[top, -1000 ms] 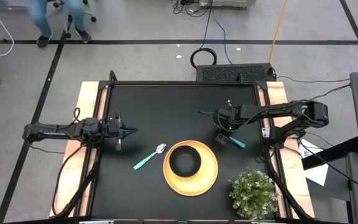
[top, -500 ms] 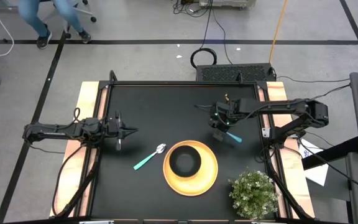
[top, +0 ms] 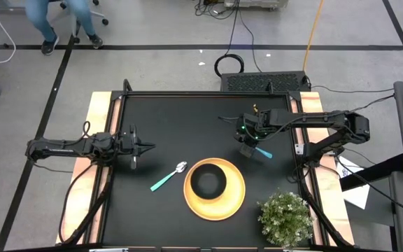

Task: Pick and place plate/cup/fork/spoon on tray
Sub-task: Put the blue fork on the yellow plate beside the black bowl

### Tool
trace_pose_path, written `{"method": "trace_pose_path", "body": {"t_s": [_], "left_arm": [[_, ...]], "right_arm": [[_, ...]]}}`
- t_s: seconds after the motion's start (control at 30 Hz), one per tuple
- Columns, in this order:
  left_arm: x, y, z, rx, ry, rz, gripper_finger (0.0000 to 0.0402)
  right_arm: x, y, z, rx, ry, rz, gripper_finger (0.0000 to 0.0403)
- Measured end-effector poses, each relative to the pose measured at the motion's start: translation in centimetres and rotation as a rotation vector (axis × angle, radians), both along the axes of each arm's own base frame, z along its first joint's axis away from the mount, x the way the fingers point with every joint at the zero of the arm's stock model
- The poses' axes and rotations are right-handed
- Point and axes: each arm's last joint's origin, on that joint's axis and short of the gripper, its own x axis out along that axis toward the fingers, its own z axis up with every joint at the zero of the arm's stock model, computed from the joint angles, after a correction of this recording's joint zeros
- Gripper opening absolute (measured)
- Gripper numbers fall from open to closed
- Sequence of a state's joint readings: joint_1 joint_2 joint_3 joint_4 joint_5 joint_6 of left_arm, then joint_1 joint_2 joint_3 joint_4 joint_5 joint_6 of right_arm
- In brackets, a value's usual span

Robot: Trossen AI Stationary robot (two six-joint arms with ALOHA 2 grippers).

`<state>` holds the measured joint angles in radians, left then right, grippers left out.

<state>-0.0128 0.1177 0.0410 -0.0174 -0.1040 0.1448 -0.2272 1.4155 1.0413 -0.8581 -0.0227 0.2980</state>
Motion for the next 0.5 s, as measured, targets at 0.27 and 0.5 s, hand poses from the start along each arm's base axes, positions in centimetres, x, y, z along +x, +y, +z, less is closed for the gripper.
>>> {"method": "trace_pose_path", "body": {"t_s": [0.27,0.5], "left_arm": [[0.0,0.0,0.0,0.0,0.0,0.0,0.0031],[0.0,0.0,0.0,0.0,0.0,0.0,0.0031]], "right_arm": [[-0.01,0.01,-0.02,0.006,0.0,-0.012,0.0004],[-0.19,0.06,0.46,0.018,0.031,-0.026,0.0004]]}}
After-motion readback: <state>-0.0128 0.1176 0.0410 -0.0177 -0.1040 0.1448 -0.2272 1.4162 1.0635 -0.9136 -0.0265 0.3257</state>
